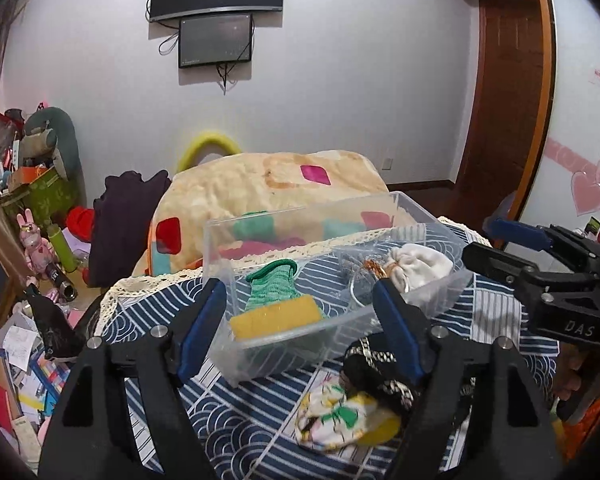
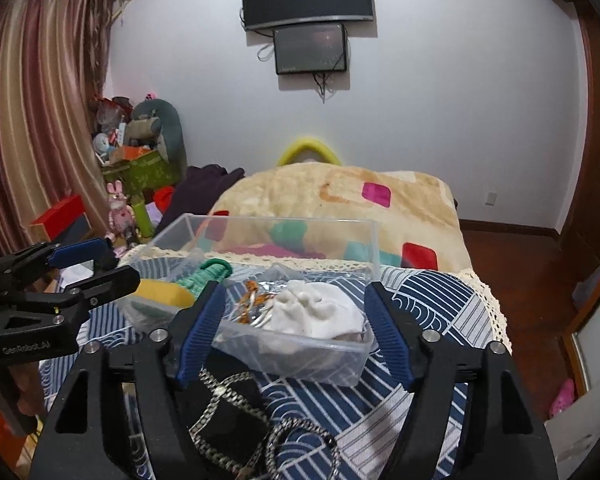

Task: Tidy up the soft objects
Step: 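Grasp the floral cloth with the left tool while the right tool grasps the black chain bag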

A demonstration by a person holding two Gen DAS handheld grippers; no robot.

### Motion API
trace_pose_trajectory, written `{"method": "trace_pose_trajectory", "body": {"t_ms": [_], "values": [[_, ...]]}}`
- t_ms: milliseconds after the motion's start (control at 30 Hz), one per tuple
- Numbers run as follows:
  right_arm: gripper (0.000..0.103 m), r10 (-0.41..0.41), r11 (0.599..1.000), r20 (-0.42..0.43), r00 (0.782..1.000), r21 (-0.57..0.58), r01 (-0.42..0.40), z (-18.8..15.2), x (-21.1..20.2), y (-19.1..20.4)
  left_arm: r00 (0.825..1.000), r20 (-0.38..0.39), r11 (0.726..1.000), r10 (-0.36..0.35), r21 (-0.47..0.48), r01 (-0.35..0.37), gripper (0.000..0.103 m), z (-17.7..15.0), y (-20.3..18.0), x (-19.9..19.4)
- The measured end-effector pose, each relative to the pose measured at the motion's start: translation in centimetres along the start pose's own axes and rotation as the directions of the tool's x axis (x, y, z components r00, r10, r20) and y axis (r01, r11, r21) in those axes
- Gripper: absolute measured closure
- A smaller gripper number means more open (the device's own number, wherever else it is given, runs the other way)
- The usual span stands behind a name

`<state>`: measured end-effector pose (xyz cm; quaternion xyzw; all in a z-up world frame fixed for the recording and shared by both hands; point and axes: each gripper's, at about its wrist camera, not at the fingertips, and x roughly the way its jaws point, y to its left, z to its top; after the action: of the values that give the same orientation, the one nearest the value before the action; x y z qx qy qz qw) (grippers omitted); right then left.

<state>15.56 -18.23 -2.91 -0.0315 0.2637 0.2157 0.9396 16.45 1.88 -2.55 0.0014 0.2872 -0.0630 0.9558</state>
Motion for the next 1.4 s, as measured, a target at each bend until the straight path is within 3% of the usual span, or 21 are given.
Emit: {"method": "trace_pose_trajectory", "body": {"t_ms": [400,533,767,900,1067,1200,1400], "values": [[0.026,0.071,0.997,0.003,0.997,-0.035,-0.071,-2.8,-2.1,2.8,0.999,-0.044,0.999,-0.013,-0.036,0.011,0.027,-3.5,0.6,-2.3],[0.026,0.104,0.995,-0.042,0.994,-0.003,-0.104,-4.1,-1.4,2.9,0.993,-0.106,0.998,-0.042,-0.049,0.037,0.027,-5.5,0.7,-1.9],[0.026,0.131,0.991,-0.111,0.985,0.018,-0.130,-6.0,-0.4,4.0,0.987,-0.141,0.996,-0.076,-0.056,0.068,0.028,-7.5,-0.2,-1.4],[0.026,0.143,0.990,-0.124,0.982,0.000,-0.144,-6.6,-0.2,4.7,0.987,-0.145,0.996,-0.074,-0.060,0.066,0.039,-7.8,-0.7,-0.7],[0.026,0.145,0.989,-0.153,0.977,-0.003,-0.148,-7.2,0.7,4.9,0.987,-0.138,0.995,-0.079,-0.071,0.069,0.043,-7.4,-0.7,-0.2],[0.026,0.134,0.991,-0.184,0.974,0.005,-0.136,-7.6,1.7,4.7,0.986,-0.142,0.996,-0.084,-0.053,0.078,0.059,-7.2,-1.2,0.3],[0.026,0.149,0.989,-0.181,0.972,0.046,-0.143,-7.8,1.8,3.7,0.988,-0.138,0.996,-0.076,-0.047,0.070,0.066,-7.4,-1.5,1.0]]}}
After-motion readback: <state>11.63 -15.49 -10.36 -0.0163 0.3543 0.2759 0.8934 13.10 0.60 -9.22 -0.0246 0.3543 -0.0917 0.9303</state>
